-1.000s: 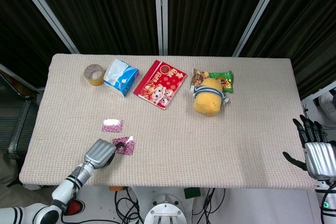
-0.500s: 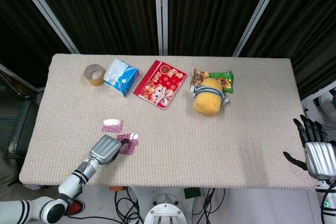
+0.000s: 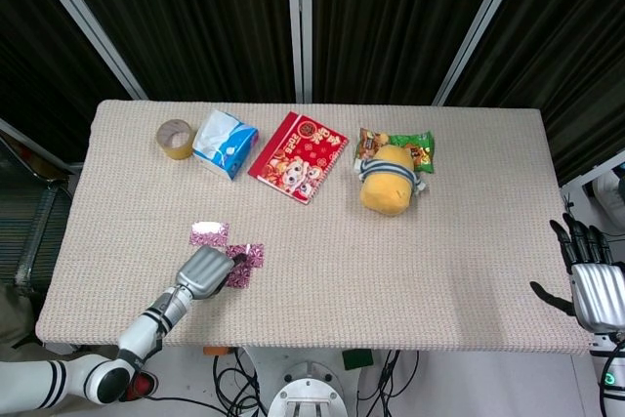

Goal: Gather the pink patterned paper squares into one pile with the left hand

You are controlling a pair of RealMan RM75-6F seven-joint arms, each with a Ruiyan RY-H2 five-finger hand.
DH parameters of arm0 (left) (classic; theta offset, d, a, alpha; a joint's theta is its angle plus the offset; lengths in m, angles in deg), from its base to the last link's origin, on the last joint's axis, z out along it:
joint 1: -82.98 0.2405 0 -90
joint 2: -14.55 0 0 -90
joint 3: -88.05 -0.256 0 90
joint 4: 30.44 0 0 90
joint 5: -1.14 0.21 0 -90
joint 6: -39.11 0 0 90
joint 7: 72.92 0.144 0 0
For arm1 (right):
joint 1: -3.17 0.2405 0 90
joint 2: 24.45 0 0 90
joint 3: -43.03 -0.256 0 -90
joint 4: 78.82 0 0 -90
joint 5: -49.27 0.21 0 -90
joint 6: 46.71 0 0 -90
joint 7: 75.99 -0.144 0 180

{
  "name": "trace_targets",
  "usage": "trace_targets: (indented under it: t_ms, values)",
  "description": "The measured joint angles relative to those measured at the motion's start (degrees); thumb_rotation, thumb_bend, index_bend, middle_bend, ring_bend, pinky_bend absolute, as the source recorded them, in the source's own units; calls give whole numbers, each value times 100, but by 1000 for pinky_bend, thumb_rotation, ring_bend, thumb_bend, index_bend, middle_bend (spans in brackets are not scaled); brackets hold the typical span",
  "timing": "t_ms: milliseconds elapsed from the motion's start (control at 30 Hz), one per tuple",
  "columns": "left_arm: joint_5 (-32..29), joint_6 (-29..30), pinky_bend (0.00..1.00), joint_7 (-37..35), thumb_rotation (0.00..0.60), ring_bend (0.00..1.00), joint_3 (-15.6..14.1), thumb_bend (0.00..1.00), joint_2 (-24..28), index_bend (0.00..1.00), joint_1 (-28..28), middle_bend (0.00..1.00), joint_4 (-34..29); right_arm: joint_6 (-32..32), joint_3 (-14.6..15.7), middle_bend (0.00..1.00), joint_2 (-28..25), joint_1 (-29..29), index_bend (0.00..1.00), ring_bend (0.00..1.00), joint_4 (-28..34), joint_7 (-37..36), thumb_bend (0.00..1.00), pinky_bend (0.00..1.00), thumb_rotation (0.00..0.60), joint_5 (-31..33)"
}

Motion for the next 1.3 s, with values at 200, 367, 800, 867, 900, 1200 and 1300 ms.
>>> trace_targets:
  t_ms: [200,367,800,867,900,1200,1300]
  values:
    - [-107,-36,975,45,600,942,31,670,-56,235,-125,921,46,-4,-22,0,-6,-2,0,0,-39,-57,322,0,600,42]
    - [-179,-117,975,-21,600,942,65,671,-114,235,-233,921,114,-25,-28,0,-2,3,0,0,-63,-89,323,0,600,60]
    - [-198,-186,975,-191,600,941,130,670,-194,235,-459,918,172,-11,-31,0,-28,-2,0,0,-41,-78,322,0,600,53]
    - [-204,-199,975,-199,600,941,132,670,-204,235,-495,918,177,-9,-29,0,-32,-1,0,0,-29,-67,322,0,600,44]
    - [-206,-199,975,-202,600,941,134,671,-209,235,-509,918,179,-8,-28,0,-35,0,0,0,-20,-61,323,0,600,40]
    - [-227,-123,975,-229,600,941,137,669,-187,235,-577,918,135,-4,-36,0,-43,9,0,0,21,-33,327,0,600,29]
    - [-207,-46,975,-232,600,941,128,662,-141,235,-569,917,69,11,-39,0,-50,13,0,0,37,-30,327,0,600,12]
